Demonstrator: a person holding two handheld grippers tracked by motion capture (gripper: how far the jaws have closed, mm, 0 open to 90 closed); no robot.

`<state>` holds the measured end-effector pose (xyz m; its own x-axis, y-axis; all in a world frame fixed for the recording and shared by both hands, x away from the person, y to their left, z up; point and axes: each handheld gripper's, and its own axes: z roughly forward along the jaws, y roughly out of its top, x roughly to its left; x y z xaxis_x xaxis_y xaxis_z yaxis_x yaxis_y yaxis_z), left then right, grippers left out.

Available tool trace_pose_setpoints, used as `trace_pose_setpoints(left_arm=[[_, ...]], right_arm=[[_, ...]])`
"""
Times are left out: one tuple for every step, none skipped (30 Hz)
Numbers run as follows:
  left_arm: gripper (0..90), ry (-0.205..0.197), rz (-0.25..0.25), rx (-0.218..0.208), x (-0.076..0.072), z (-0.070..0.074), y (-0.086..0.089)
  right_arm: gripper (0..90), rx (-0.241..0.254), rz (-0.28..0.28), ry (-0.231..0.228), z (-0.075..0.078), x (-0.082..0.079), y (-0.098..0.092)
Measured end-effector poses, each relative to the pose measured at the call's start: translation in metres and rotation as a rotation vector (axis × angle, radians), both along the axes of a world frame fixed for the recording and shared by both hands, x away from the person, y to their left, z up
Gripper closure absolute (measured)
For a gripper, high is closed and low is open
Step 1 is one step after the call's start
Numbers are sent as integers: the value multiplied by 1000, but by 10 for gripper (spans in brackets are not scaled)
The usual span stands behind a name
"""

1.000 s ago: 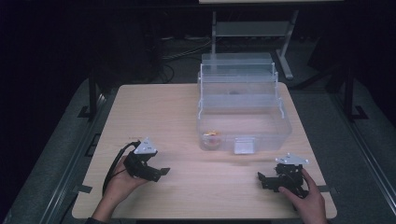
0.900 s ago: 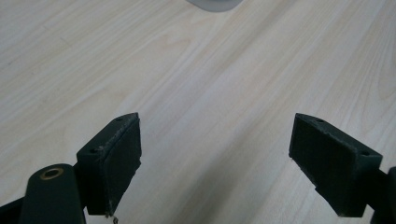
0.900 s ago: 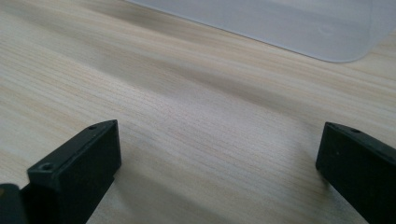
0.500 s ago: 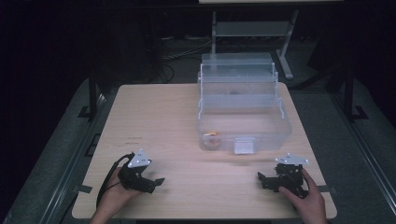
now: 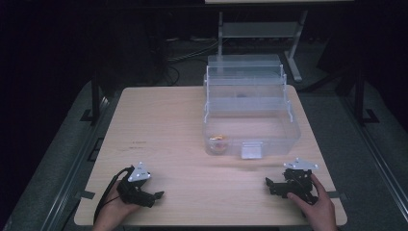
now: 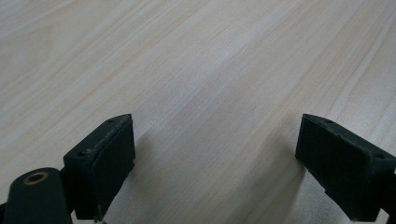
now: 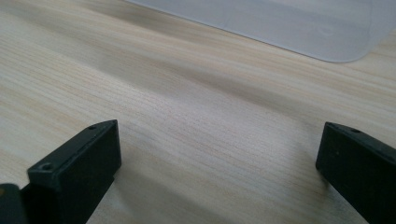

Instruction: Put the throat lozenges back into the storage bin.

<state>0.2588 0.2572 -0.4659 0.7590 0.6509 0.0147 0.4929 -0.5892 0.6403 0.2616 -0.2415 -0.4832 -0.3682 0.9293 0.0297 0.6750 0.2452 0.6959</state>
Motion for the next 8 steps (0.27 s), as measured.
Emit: trace_pose_setpoints(left_arm=[[109,-2,4,-15,0,-1,1],[108,-15,2,-32,-1,-3,3],[108,-21,-1,-41,-1,-4,4],[108,-37,-7,-57,-2,-6,6],[107,-37,-7,-57,-2,-6,6],[107,-45,-13,-64,-2,-7,7],[107,-48,-14,-71,-3,-7,7],[108,-53,-16,-79,-3,-8,8]], right_arm=[[0,0,0,0,0,0,0],[0,0,0,0,0,0,0],[0,0,0,0,0,0,0],[0,0,0,0,0,0,0],[0,0,0,0,0,0,0],[0,0,0,0,0,0,0],[0,0,0,0,0,0,0],[0,0,0,0,0,0,0]])
